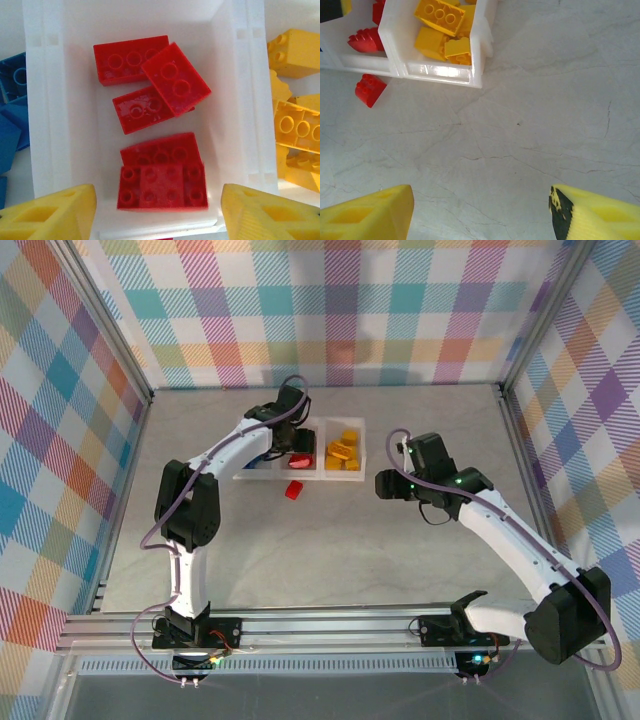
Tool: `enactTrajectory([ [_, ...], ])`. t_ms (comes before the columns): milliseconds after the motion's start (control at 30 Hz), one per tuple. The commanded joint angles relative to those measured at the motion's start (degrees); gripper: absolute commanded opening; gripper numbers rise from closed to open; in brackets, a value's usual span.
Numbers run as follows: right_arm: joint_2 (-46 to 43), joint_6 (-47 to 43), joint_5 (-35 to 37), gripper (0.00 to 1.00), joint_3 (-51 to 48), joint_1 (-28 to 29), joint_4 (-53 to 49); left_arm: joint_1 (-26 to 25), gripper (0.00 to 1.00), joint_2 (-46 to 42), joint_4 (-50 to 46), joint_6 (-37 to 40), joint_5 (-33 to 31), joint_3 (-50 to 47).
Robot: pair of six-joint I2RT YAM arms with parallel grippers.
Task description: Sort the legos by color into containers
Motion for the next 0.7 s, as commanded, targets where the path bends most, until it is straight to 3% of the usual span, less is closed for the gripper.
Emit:
enactTrajectory([
  [0, 1.4, 2.5, 0.6, 0.72, 0.4, 1.8, 1.8, 0.4, 0.68, -5.5, 1.1, 0.2, 0.2, -2.9],
  [267, 9.7, 13.1, 7.8, 0.72, 3.0, 13.5, 6.2, 1.2, 0.7, -23.8, 0.7, -3.9, -5.5, -17.8],
  [467, 21.6, 22.7, 15.0, 0.72, 9.2, 23.2, 9.3, 1.8, 0.71, -37.0, -1.4, -7.7, -8.8, -29.0],
  [667, 35.4, 31.5, 21.8, 0.72, 19.5, 28.3, 8.6, 1.9, 0.74, -47.8, -3.7, -10.6, -10.7, -35.0],
])
